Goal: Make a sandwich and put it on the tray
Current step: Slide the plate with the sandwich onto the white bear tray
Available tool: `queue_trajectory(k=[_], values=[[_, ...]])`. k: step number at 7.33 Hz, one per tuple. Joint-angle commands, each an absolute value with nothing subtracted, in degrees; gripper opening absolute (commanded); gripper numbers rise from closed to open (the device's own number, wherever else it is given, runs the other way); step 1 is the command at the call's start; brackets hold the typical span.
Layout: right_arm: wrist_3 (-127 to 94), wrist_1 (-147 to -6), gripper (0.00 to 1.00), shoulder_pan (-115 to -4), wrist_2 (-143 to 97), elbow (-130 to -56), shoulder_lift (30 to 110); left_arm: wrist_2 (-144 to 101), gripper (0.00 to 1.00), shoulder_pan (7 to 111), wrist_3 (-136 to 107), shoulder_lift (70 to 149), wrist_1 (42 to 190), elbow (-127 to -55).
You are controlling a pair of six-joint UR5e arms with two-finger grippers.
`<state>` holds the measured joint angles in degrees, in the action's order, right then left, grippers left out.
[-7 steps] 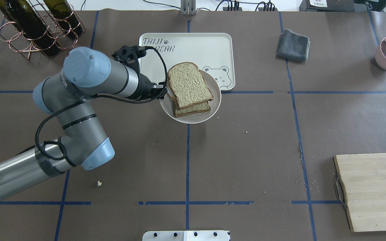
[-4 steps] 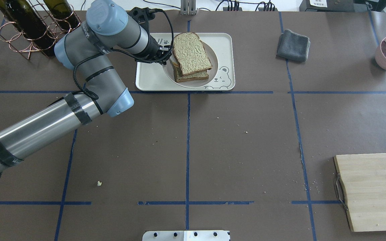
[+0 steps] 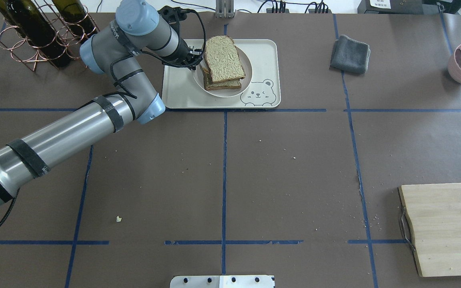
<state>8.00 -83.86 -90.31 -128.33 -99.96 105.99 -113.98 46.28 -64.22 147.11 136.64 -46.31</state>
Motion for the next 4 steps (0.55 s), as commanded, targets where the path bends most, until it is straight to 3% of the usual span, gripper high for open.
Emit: queue_trajectory(k=[1, 3, 4], values=[[8.00, -83.85, 1.00, -90.35, -128.41, -99.15, 105.91, -113.82, 0.55, 46.23, -62.15, 147.31, 138.24, -45.44], [7.82, -83.85, 1.00, -90.35, -128.41, -98.00, 105.91, -113.56, 1.00, 46.49, -58.98, 147.13, 138.16, -45.79], [7.65, -83.85, 1.00, -90.35, -128.41, -97.48, 105.82, -113.47, 1.00, 48.15, -57.06, 146.87, 137.64, -47.53]])
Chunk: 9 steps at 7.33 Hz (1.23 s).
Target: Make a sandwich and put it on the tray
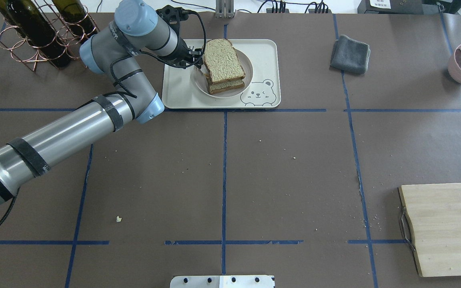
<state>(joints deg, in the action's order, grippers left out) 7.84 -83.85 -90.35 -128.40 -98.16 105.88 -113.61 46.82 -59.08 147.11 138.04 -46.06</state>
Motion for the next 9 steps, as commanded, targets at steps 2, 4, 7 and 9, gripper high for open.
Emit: queue_trajectory(k=[2, 4, 7, 9], values=[[7.56, -83.85, 1.00, -90.35, -128.50, -96.68, 105.64, -113.73, 1.00, 50.44, -51.10, 141.09, 126.29, -61.26], [7.56, -83.85, 1.00, -90.35, -128.50, -95.98, 105.47, -114.08, 1.00, 51.67, -45.91, 133.63, 112.64, -79.10], [7.47, -83.85, 1.00, -90.35, -128.50, -95.98, 105.29, -116.10, 1.00, 56.40, -30.64, 120.18, 96.37, -103.04], [6.95, -83.85, 1.00, -90.35, -128.67, -96.77, 104.94, -118.55, 1.00, 64.12, -15.37, 110.61, 95.71, -106.35]])
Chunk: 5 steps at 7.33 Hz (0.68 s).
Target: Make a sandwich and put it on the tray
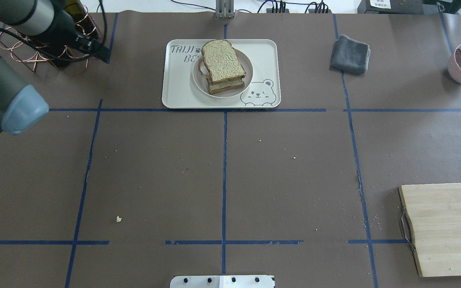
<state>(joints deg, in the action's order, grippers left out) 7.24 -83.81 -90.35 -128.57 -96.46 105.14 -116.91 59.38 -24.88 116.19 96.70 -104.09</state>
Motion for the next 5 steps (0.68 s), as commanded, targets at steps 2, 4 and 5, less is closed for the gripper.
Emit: queue_trajectory(k=[2, 4, 5], values=[[6.68, -84.28, 1.00, -90.35, -135.30, -97.29, 104.24, -128.44, 1.00, 77.10, -0.58, 101.56, 95.45, -104.60], [6.42, -84.81, 1.00, -90.35, -136.06, -97.82, 103.28, -132.80, 1.00, 83.74, 4.11, 91.10, 95.71, -103.71], [6.50, -85.51, 1.00, -90.18, -135.45, -97.91, 102.66, -132.54, 1.00, 85.24, 6.31, 87.57, 95.54, -103.45]])
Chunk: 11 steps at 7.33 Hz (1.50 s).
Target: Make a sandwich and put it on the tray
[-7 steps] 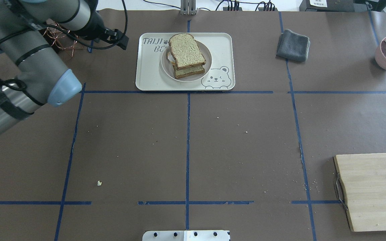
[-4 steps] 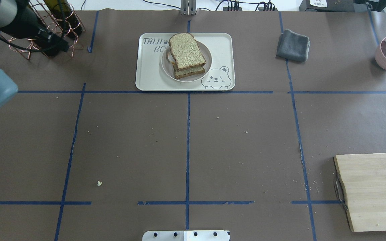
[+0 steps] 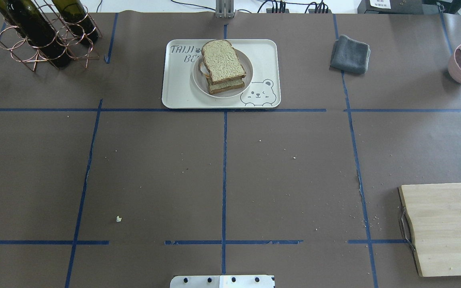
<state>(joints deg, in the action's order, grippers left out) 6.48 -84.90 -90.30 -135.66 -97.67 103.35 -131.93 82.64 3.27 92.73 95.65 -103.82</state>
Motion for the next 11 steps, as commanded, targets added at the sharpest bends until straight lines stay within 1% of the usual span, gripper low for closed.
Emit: queue_trajectory(k=[1, 3, 4, 5, 6, 7, 8, 11], values=[[6.50, -85.52, 1.00, -90.09, -133.61, -98.08, 102.31, -132.80, 1.00, 86.21, 6.41, 84.84, 95.45, -102.75], [6.50, -85.52, 1.00, -89.48, -131.40, -98.70, 102.39, -132.81, 1.00, 87.19, 6.33, 80.00, 95.54, -101.70], [6.50, -85.52, 1.00, -89.21, -131.31, -99.05, 102.31, -132.89, 1.00, 87.71, 6.42, 80.07, 95.45, -100.65], [6.42, -86.04, 1.00, -86.60, -130.79, -100.36, 102.13, -132.98, 1.00, 88.41, 6.68, 79.63, 95.71, -100.90], [6.42, -90.92, 1.00, -86.22, -130.26, -101.85, 99.78, -132.89, 1.00, 88.77, 7.38, 79.02, 94.93, -101.59], [6.42, -94.62, 1.00, -86.22, -130.08, -105.52, 99.76, -132.54, 1.00, 88.86, 7.38, 79.88, 91.62, -101.86], [6.42, -95.35, 1.00, -86.22, -130.08, -107.04, 100.19, -132.80, 1.00, 89.03, 7.38, 79.72, 90.02, -103.26], [6.42, -95.36, 1.00, -86.22, -130.34, -107.05, 100.20, -132.45, 1.00, 89.03, 7.29, 80.15, 90.26, -103.53]])
